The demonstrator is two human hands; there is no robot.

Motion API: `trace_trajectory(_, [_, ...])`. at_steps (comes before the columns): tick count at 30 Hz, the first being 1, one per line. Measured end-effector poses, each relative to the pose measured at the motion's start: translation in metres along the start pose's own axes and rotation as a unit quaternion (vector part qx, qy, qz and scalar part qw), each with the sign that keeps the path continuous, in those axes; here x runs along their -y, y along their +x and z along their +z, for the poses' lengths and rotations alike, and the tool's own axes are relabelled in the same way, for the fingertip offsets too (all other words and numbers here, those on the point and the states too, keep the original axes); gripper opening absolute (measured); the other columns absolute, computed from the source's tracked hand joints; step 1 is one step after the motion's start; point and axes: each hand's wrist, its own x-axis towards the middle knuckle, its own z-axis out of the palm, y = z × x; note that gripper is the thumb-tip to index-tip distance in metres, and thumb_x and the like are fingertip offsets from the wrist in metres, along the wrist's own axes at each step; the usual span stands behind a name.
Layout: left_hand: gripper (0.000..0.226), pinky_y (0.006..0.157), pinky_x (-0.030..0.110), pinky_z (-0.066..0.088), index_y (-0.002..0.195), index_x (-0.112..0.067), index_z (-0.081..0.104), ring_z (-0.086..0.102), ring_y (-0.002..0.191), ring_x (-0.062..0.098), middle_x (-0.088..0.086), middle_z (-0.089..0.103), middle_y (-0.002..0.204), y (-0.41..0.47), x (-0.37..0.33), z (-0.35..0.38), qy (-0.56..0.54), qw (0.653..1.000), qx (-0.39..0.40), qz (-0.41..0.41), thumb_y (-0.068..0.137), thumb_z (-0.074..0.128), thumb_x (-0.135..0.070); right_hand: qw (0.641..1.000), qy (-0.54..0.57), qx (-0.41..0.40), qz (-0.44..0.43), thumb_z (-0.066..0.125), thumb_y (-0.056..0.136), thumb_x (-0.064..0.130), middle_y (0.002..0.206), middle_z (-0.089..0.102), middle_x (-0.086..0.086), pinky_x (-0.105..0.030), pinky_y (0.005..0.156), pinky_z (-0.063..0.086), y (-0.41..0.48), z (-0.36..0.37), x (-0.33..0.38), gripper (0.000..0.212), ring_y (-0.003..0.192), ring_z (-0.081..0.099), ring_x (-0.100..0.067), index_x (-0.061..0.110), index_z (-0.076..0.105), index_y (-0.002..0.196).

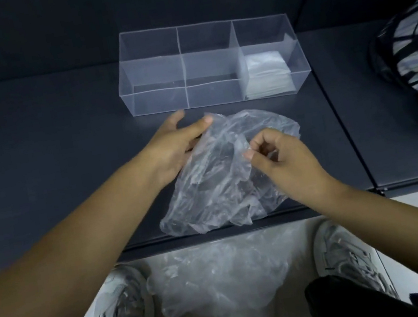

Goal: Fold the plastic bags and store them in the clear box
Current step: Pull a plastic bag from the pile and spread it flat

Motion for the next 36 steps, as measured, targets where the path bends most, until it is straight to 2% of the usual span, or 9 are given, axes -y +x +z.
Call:
trace_trajectory(6, [0.030,0.065,0.027,0.057,0.114,-0.022,0.068,0.072,0.084,0.015,0.006,0.072,0.102,0.008,-0.007,0.005,-0.009,0.998,0.068,0.011,0.086,0.067,-0.010,0.995,0.099,0.022,-0.021,0.052,0.097,0.014,0.076,0.054,-0.009,-0.028,0.069,0.045,-0.002,-0.020,-0.004,0.016,0.072,0.051,-0.016,0.009,0.048,0.083])
trace_trajectory(8, [0.014,0.072,0.028,0.057,0.100,-0.019,0.074,0.070,0.083,0.014,0.003,0.075,0.095,0.003,0.001,-0.001,0.010,0.998,0.039,0.053,0.089,0.065,-0.016,0.987,0.160,-0.023,-0.022,0.049,0.097,0.013,0.075,0.055,0.000,-0.024,0.073,0.044,-0.001,-0.027,-0.007,0.019,0.074,0.051,-0.010,0.017,0.049,0.079])
trace_trajectory(13, [0.006,0.065,0.014,0.051,0.082,-0.019,0.075,0.063,0.065,0.003,-0.005,0.073,0.073,-0.020,0.028,-0.019,0.102,0.978,-0.087,0.162,0.085,0.070,-0.018,0.966,0.164,-0.197,0.029,0.047,0.099,0.009,0.068,0.046,0.003,-0.026,0.065,0.038,0.002,-0.047,-0.021,0.026,0.062,0.041,-0.006,0.023,0.045,0.076])
trace_trajectory(18, [0.020,0.058,0.010,0.042,0.068,-0.017,0.068,0.053,0.056,0.002,0.003,0.065,0.063,-0.054,0.049,-0.019,0.229,0.947,-0.079,0.212,0.083,0.069,-0.030,0.964,0.118,-0.238,0.004,0.047,0.100,0.017,0.059,0.047,0.014,-0.013,0.048,0.038,0.000,-0.048,-0.013,0.022,0.048,0.041,0.001,0.024,0.045,0.079])
trace_trajectory(22, [0.039,0.054,0.009,0.035,0.061,-0.017,0.057,0.044,0.054,0.001,-0.002,0.052,0.061,-0.065,0.047,-0.038,0.321,0.915,-0.128,0.209,0.081,0.059,-0.051,0.978,0.076,-0.194,-0.013,0.054,0.097,0.023,0.054,0.049,0.013,-0.016,0.045,0.036,0.001,-0.055,0.002,0.017,0.047,0.040,-0.002,0.024,0.049,0.080])
trace_trajectory(26, [0.022,0.069,0.000,0.032,0.077,-0.029,0.057,0.053,0.083,-0.001,-0.011,0.053,0.092,-0.063,0.024,-0.039,0.392,0.872,-0.186,0.229,0.087,0.053,-0.048,0.989,0.089,-0.115,-0.028,0.057,0.095,0.023,0.048,0.043,0.012,-0.017,0.041,0.029,0.001,-0.042,0.019,0.016,0.042,0.033,-0.003,0.020,0.050,0.081])
trace_trajectory(29, [0.045,0.085,0.005,0.040,0.106,-0.035,0.062,0.054,0.102,-0.012,-0.023,0.060,0.108,-0.059,-0.003,-0.007,0.338,0.907,-0.043,0.249,0.075,0.052,-0.065,0.991,0.101,-0.061,-0.061,0.057,0.095,0.022,0.052,0.044,0.003,-0.026,0.042,0.028,0.004,-0.023,0.034,0.014,0.046,0.033,-0.009,0.017,0.052,0.083])
trace_trajectory(31, [0.049,0.087,0.016,0.050,0.109,-0.026,0.068,0.062,0.098,-0.005,-0.014,0.069,0.105,-0.054,-0.015,0.016,0.321,0.918,0.025,0.229,0.075,0.061,-0.061,0.991,0.107,-0.035,-0.078,0.057,0.095,0.024,0.053,0.044,-0.001,-0.026,0.042,0.027,0.009,-0.017,0.042,0.013,0.045,0.032,-0.009,0.016,0.053,0.086])
trace_trajectory(36, [0.018,0.062,0.014,0.053,0.085,-0.014,0.074,0.071,0.075,0.010,-0.001,0.075,0.082,-0.042,-0.015,0.004,0.162,0.963,-0.040,0.212,0.087,0.067,-0.031,0.987,0.129,0.101,-0.004,0.067,0.076,0.048,0.053,0.050,0.000,-0.021,0.055,0.042,0.017,-0.040,0.036,0.037,0.051,0.047,-0.012,0.023,0.059,0.102])
